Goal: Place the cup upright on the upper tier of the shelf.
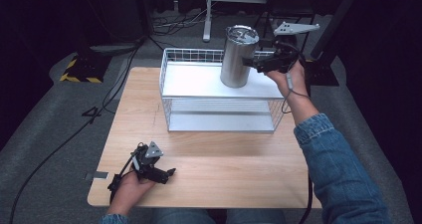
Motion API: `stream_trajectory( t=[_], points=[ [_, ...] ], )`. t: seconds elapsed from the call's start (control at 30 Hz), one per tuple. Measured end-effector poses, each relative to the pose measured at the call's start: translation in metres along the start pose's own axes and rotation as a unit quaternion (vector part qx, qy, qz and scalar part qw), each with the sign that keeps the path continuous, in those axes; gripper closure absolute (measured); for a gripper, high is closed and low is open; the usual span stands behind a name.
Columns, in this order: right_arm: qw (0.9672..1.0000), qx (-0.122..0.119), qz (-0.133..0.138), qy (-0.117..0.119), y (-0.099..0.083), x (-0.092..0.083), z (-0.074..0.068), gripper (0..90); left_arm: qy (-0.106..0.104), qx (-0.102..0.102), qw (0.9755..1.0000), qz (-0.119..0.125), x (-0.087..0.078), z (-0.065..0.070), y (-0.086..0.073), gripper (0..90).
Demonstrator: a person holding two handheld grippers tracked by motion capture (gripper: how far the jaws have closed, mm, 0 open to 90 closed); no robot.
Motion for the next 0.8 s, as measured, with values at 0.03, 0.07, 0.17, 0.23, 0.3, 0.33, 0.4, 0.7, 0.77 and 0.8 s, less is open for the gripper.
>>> stream_trajectory(
  t=[0.03,0.07,0.17,0.23,0.3,0.33,0.4,0.7,0.77,0.8],
  points=[
    [1.0,0.001,0.001,0.001,0.0,-0.003,-0.001,0.0,0.0,0.0,1.0,0.0,0.0,0.0,0.0,0.1],
    [1.0,0.0,0.002,0.003,0.001,-0.007,-0.002,0.0,0.0,0.0,1.0,0.0,0.0,0.0,0.0,0.2],
    [1.0,-0.004,0.004,0.005,0.002,-0.018,-0.005,0.0,0.0,0.0,1.0,0.0,0.0,0.0,0.0,0.1],
    [1.0,-0.004,0.003,0.008,0.002,-0.025,-0.008,0.0,0.001,0.003,1.0,-0.001,0.0,-0.001,0.0,0.2],
    [0.9999,-0.007,0.006,0.011,0.003,-0.033,-0.011,0.0,0.001,0.002,1.0,-0.001,0.0,0.0,0.0,0.1],
    [0.9999,-0.01,0.006,0.013,0.003,-0.036,-0.013,0.0,0.001,0.002,1.0,-0.001,0.0,0.0,0.0,0.2],
    [0.9998,-0.012,0.006,0.016,0.002,-0.044,-0.017,0.0,0.001,0.003,1.0,-0.001,0.0,0.0,0.0,0.2],
    [0.9995,-0.016,0.0,0.028,-0.012,-0.071,-0.035,0.0,0.001,0.003,1.0,-0.001,0.0,0.0,0.0,0.2],
    [0.9994,-0.021,-0.004,0.027,-0.018,-0.076,-0.039,0.0,0.001,0.003,1.0,-0.001,0.0,-0.001,0.0,0.2],
    [0.9993,-0.022,-0.005,0.028,-0.019,-0.077,-0.04,0.0,0.001,0.002,1.0,-0.001,0.0,0.0,0.0,0.2]
  ],
)
Point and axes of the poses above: each handheld gripper's, and its own axes: x roughly forward along the jaws, y roughly out of its top, z roughly to its right, the point moved 10 cm from there along x, roughly forward along the jaws, and after that the axes turned 11 degrees about -x, right-handed, at the moved point
